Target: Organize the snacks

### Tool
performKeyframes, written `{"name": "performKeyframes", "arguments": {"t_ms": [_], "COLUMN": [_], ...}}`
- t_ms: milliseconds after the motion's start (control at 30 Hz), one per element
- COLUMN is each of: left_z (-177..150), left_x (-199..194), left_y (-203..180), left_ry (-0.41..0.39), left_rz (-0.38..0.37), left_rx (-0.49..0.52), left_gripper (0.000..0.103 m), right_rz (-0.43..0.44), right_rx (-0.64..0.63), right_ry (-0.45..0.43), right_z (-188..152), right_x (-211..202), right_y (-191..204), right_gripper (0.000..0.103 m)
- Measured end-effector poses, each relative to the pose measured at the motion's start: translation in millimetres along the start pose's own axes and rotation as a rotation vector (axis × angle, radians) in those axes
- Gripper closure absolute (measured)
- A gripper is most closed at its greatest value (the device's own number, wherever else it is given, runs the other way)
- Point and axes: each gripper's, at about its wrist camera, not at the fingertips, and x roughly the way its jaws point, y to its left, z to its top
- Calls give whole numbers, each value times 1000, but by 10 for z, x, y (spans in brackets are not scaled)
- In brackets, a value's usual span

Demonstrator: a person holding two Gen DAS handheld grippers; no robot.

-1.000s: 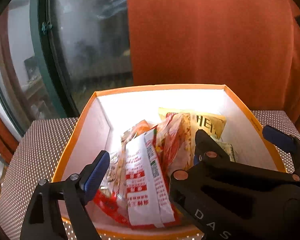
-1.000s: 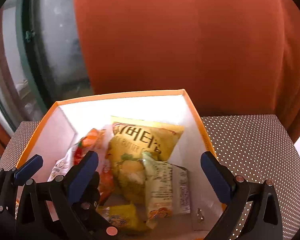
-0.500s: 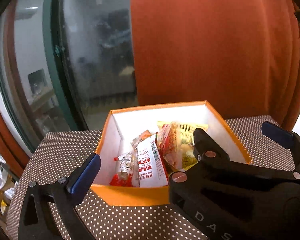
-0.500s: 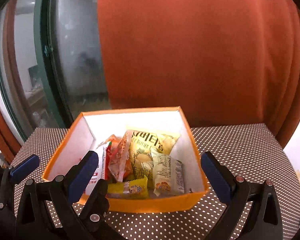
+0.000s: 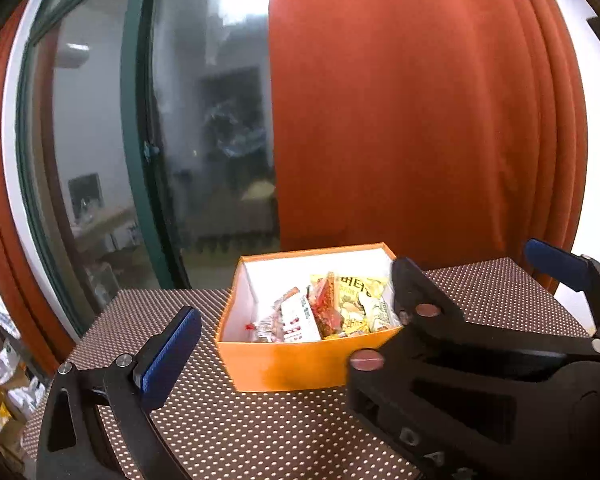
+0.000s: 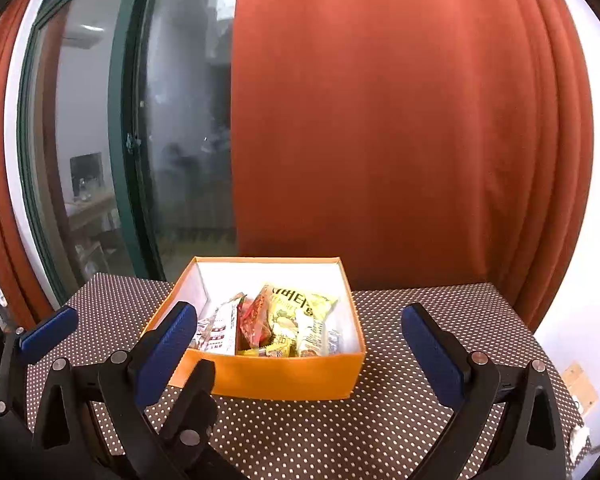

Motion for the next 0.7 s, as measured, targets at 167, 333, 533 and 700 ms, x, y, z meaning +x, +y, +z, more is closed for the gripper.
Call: {"name": "performKeyframes", "arguments": {"t_ms": [167, 333, 533, 700], "left_z": [-172, -364, -596, -731], "left_x": [-275, -549, -781, -829], "left_y": [52, 151, 245, 301], "left_ry": [-14, -18, -12, 6], "left_rz": [10, 22, 29, 36], "left_rx": [5, -9, -45, -64], "left_gripper": [0, 0, 0, 0], "right_rz": [-10, 3, 9, -16], "right_rx": [24, 39, 86, 97], "right_ry": [-22, -18, 3, -9], "right_z": [-153, -323, -574, -739], "right_x": [-351, -562, -767, -908], "right_y": [-52, -120, -280, -353], "right_gripper": [0, 0, 0, 0]}}
